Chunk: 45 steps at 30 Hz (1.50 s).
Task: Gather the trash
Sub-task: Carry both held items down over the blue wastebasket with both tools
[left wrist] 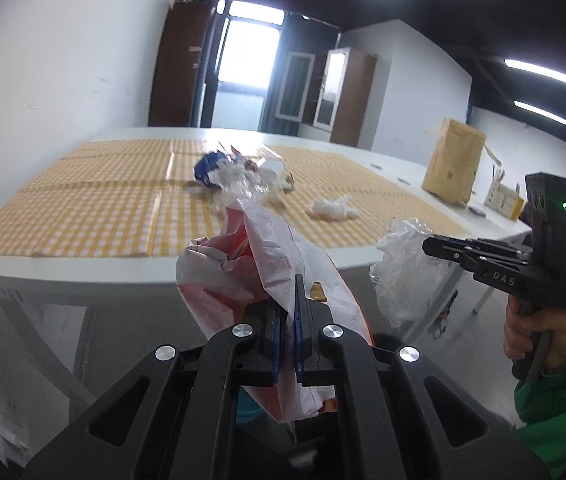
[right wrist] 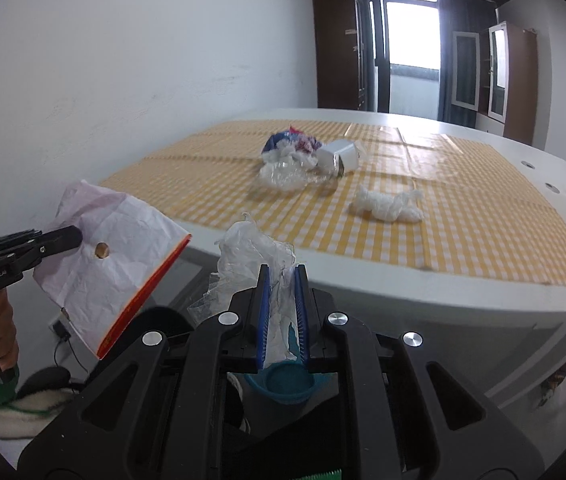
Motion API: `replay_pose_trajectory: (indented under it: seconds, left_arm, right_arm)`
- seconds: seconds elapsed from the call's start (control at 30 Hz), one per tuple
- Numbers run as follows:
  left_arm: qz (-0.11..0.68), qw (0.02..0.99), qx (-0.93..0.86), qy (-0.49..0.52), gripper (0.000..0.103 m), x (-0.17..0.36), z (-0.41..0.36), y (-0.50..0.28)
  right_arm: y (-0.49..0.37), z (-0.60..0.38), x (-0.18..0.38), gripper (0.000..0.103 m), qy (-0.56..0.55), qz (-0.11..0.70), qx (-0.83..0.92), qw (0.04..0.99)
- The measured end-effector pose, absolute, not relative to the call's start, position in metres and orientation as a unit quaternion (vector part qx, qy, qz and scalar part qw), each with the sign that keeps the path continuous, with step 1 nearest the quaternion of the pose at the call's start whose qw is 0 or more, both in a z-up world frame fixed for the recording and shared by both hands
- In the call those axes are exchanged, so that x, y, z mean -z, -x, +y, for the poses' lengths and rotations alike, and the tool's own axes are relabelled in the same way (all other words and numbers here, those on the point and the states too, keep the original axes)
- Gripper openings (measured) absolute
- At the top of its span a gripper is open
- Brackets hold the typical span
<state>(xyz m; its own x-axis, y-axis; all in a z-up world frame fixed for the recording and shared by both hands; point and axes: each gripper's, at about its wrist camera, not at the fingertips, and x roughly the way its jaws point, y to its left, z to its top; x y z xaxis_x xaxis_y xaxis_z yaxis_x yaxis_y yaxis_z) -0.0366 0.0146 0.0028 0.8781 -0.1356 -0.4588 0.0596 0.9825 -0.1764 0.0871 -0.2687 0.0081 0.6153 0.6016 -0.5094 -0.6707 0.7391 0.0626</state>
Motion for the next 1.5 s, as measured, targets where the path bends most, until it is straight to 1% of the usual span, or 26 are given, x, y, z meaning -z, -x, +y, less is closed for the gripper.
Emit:
replay_pose_trajectory:
  seconds: [0.23, 0.4, 0.5, 1.07, 1.23, 1.33, 1.5]
  left_arm:
    - [0.286, 0.953, 0.06, 0.08, 0.004, 0.037, 0.008, 0.022]
    - [0.33, 0.936, 0.066, 0.101, 0.004, 0.073, 0.014, 0.0]
    - [0.344, 0.929, 0.067, 0.117, 0.004, 0.094, 0.018, -0.01]
    - [0.467, 0.865, 0.019, 0.181, 0.004, 0.218, 0.045, -0.089]
    - [0.487, 0.852, -0.013, 0.192, 0.004, 0.241, 0.057, -0.117]
    - [0.504, 0.84, -0.025, 0.198, 0.004, 0.258, 0.062, -0.132]
    - [0.531, 0.823, -0.038, 0.197, 0.004, 0.279, 0.066, -0.158]
  right_arm:
    - [-0.089, -0.262, 0.046, 0.011, 0.074, 0.311, -0.352, 0.88]
    - [-0.107, -0.255, 0.086, 0.012, 0.059, 0.354, -0.346, 0.867]
    - [-0.116, -0.249, 0.107, 0.012, 0.055, 0.37, -0.343, 0.861]
    - [-0.187, -0.193, 0.226, 0.012, 0.052, 0.487, -0.305, 0.817]
    - [-0.213, -0.179, 0.258, 0.011, 0.048, 0.516, -0.288, 0.805]
    - [-0.225, -0.167, 0.278, 0.011, 0.064, 0.531, -0.274, 0.799]
    - [-0.239, -0.158, 0.298, 0.011, 0.071, 0.554, -0.271, 0.784]
